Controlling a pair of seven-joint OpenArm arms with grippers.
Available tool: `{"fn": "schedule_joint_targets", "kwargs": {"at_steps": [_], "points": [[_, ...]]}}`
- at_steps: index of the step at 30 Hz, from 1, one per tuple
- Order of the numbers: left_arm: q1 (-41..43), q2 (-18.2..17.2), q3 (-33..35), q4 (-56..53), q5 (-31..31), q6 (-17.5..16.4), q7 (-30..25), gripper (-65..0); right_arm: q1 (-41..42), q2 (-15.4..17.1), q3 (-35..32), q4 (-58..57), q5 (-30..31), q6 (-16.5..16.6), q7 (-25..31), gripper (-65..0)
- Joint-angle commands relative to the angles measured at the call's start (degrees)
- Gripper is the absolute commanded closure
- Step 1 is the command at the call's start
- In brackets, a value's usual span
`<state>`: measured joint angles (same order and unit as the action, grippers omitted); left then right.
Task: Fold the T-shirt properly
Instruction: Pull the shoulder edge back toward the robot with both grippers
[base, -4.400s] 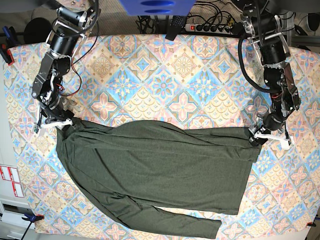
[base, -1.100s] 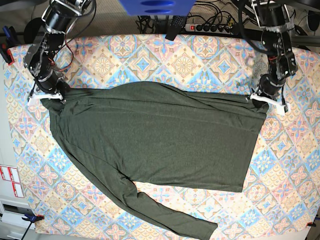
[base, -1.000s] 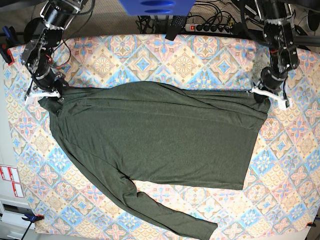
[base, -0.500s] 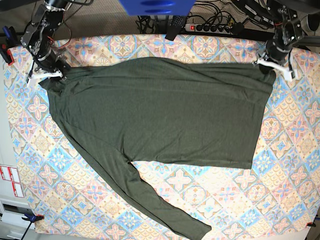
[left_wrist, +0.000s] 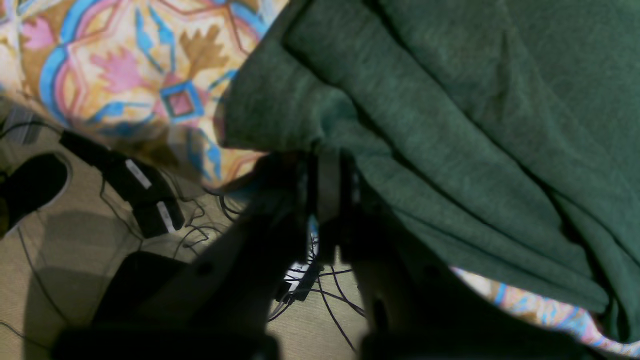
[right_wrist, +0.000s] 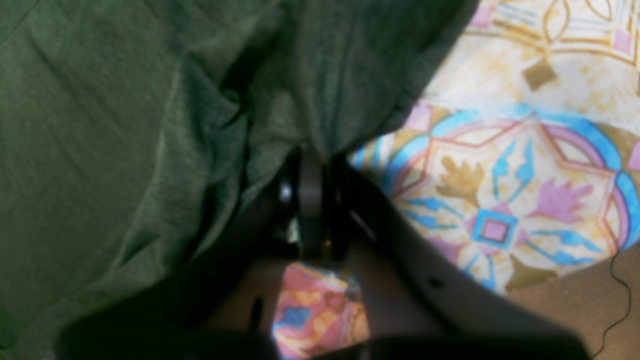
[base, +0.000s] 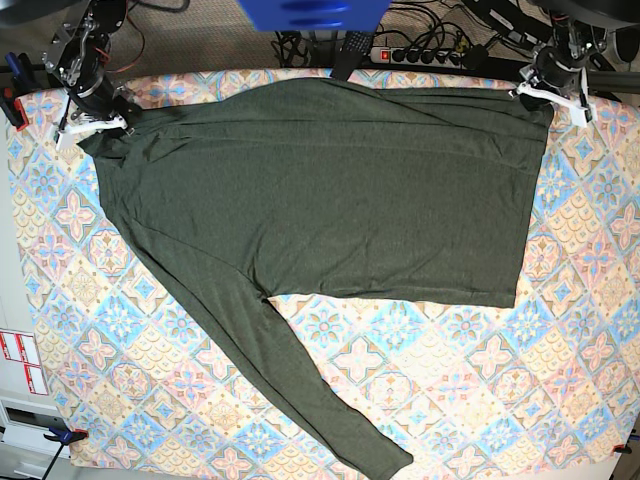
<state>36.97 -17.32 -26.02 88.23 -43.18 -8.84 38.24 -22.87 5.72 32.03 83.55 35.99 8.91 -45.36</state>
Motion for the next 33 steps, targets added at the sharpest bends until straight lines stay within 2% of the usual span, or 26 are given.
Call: {"fn": "schedule_joint_targets", "kwargs": {"at_steps": [1, 9, 12, 17, 20, 27, 33], "points": [[1.1, -1.1, -0.7, 0.9, 0.4, 0.7, -1.1, 0.0, -0.5, 0.9, 0.5, 1.4, -1.2, -0.9, 0.5, -0.5], [1.1, -1.2, -0.7, 0.9, 0.9, 0.7, -1.0, 0.0, -1.4, 0.9, 0.4, 3.5, -1.4, -0.9, -0.8, -0.9], [0.9, -1.3, -0.5, 0.9, 1.0, 0.8, 0.4, 0.0, -1.3, 0.9, 0.4, 3.6, -1.4, -0.9, -2.8, -5.2], [-1.4, -1.3, -0.7, 0.8, 0.9, 0.8, 8.9, -15.6, -1.4, 0.9, 0.8, 3.7, -1.5, -1.0, -2.9, -18.9], [-1.7, -1.3, -0.7, 0.8, 0.8, 0.8, 9.2, -20.4, -1.4, 0.8, 0.8, 3.8, -1.5, -1.0, -2.9, -23.7], [-1.7, -2.2, -4.4, 0.9, 0.8, 0.7, 9.5, -20.4, -1.5, 0.7, 4.3, 3.9, -1.5, -1.0, -2.9, -24.5], [-1.8, -3.9, -4.4, 0.9, 0.5, 0.7, 9.4, -20.4, -2.2, 0.7, 7.0, 7.0, -1.5, -1.0, -2.9, -24.6]]}}
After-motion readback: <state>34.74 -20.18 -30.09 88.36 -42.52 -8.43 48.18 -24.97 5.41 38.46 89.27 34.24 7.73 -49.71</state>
